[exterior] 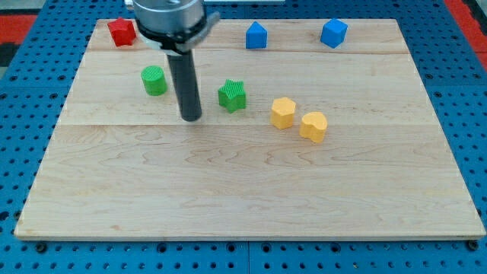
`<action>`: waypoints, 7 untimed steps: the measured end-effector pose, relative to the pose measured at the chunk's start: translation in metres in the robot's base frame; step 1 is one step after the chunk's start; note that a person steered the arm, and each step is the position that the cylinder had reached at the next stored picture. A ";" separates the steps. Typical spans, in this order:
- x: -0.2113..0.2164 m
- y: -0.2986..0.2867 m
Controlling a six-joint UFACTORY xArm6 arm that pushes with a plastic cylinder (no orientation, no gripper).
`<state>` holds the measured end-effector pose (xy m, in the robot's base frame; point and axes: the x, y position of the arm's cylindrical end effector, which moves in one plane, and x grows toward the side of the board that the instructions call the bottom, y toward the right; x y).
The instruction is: Place the green blocks parallel to each other at the top left of the yellow hexagon
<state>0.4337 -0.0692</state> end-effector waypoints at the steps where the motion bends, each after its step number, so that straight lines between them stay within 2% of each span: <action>1: -0.018 0.036; 2: -0.039 0.036; 7: -0.049 0.080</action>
